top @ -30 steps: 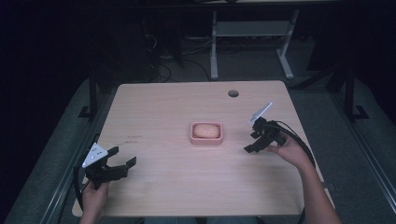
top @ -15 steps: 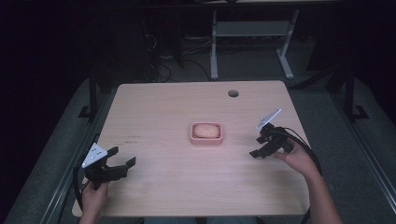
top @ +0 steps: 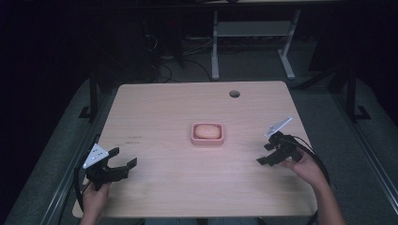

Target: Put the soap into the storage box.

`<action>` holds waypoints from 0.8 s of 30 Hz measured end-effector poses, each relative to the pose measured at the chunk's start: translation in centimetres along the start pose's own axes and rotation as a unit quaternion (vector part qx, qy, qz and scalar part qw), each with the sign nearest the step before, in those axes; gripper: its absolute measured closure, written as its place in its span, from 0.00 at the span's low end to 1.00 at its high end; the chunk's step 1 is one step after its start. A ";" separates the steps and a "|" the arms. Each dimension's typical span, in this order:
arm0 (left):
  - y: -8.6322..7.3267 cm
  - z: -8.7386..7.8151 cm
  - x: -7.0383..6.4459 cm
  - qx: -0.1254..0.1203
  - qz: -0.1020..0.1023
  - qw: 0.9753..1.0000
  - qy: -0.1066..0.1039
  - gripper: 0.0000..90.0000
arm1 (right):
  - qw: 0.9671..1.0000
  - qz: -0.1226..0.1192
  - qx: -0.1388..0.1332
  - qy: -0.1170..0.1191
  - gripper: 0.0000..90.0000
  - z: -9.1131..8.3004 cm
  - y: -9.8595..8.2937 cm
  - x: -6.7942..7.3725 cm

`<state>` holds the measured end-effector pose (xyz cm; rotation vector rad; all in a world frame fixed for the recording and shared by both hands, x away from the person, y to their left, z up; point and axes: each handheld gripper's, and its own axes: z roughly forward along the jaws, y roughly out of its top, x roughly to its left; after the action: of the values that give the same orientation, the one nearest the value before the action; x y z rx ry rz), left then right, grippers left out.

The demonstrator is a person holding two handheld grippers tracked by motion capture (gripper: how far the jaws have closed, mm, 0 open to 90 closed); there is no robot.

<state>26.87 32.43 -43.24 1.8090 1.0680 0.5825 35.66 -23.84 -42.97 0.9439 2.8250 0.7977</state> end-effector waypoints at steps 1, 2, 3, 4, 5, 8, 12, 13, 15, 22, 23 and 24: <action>0.0 0.0 0.0 0.000 0.000 1.000 0.000 0.16 | 1.000 -0.001 -0.002 0.000 0.31 0.0 -0.1 0.0; 0.0 0.0 0.0 0.000 0.001 1.000 0.000 0.16 | 1.000 0.000 -0.001 -0.003 0.31 -0.1 -0.3 0.1; 0.0 0.0 0.0 0.001 0.001 1.000 0.000 0.16 | 1.000 0.001 -0.004 -0.001 0.31 -0.1 -0.4 0.1; 0.0 0.0 0.0 0.001 0.002 1.000 0.000 0.16 | 1.000 0.005 -0.003 -0.001 0.31 -0.1 -0.6 0.2; 0.0 0.0 0.0 0.002 0.002 1.000 0.000 0.16 | 1.000 0.002 -0.005 -0.002 0.31 -0.1 -0.7 0.2; 0.0 0.0 0.0 0.001 0.003 1.000 -0.001 0.16 | 1.000 0.004 -0.006 -0.003 0.31 -0.2 -1.2 0.4; 0.0 0.1 0.0 0.000 0.002 1.000 -0.001 0.16 | 1.000 0.004 -0.010 -0.004 0.30 -0.2 -1.8 0.7; 0.0 0.1 -0.1 0.001 0.003 1.000 -0.001 0.16 | 1.000 0.007 -0.009 -0.005 0.30 -0.2 -2.0 0.8; 0.0 0.1 -0.1 0.000 0.001 1.000 -0.002 0.16 | 1.000 0.005 -0.012 -0.004 0.30 -0.2 -2.2 0.9; -0.1 0.2 -0.2 0.003 0.003 1.000 -0.003 0.16 | 1.000 0.010 -0.023 -0.005 0.31 -0.1 -3.5 1.5; -0.1 0.2 -0.2 0.005 0.004 1.000 -0.003 0.16 | 1.000 0.015 -0.024 -0.004 0.31 -0.1 -3.7 1.6; -0.1 0.2 -0.2 0.004 0.004 1.000 -0.003 0.16 | 1.000 0.013 -0.025 -0.005 0.30 -0.1 -3.9 1.7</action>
<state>26.87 32.15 -43.39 1.8221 1.0607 0.5772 32.16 -25.58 -44.60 0.9755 2.7749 0.8599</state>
